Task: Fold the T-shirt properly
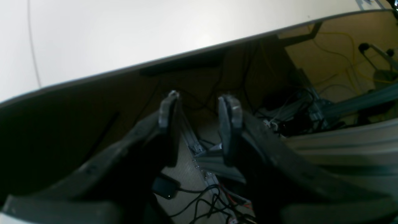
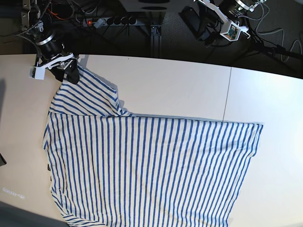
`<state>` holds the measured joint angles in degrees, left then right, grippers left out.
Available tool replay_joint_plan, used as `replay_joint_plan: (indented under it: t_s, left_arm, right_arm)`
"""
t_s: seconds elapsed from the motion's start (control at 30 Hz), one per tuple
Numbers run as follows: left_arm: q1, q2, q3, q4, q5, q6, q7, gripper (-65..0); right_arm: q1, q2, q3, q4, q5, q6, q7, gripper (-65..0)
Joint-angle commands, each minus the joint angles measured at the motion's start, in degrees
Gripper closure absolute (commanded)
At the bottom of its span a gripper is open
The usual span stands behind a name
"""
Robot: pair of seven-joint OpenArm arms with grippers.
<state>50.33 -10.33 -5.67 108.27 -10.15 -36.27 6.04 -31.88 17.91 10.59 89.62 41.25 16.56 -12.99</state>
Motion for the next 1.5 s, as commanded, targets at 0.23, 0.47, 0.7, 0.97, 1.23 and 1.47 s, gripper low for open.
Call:
replay_joint_plan:
  t_s: [0.23,0.47,0.7,0.97,1.23,1.47]
  left_arm:
    - [0.6,-1.0,-4.4,1.0,-7.7,-0.9,-1.0,-27.6]
    - [0.6,-5.0,-6.7,2.4,-10.8,-0.8,0.6,-33.5]
    - [0.2,-7.4,-13.8,9.2,-22.6,-0.8,11.6,-37.2]
    - [-3.1,-12.7,-19.1,11.3,-27.8,0.3,15.3,-37.7]
    - [-15.6,-19.3,-19.0,0.9,-28.3,3.3,15.6,-37.7]
    - [-29.0,-23.2,-18.0,-18.4,-34.6,3.0,17.8,-37.7]
  right_arm:
    - [1.2,-4.2,-0.6,-0.3,-3.0,3.6,-3.5,-31.2]
    - [4.2,-4.8,-0.5,-0.4,-7.8,3.2,-1.6,-17.8]
    - [6.8,-4.7,-0.5,-0.4,-15.8,3.2,-1.0,0.0]
    - [7.7,-4.8,-0.5,-0.4,-16.9,3.2,-1.0,0.0]
    - [7.7,-4.7,-0.5,-0.4,-16.9,3.2,-0.9,0.0]
    - [7.7,-4.8,-0.5,-0.4,-16.9,3.2,-0.9,0.0]
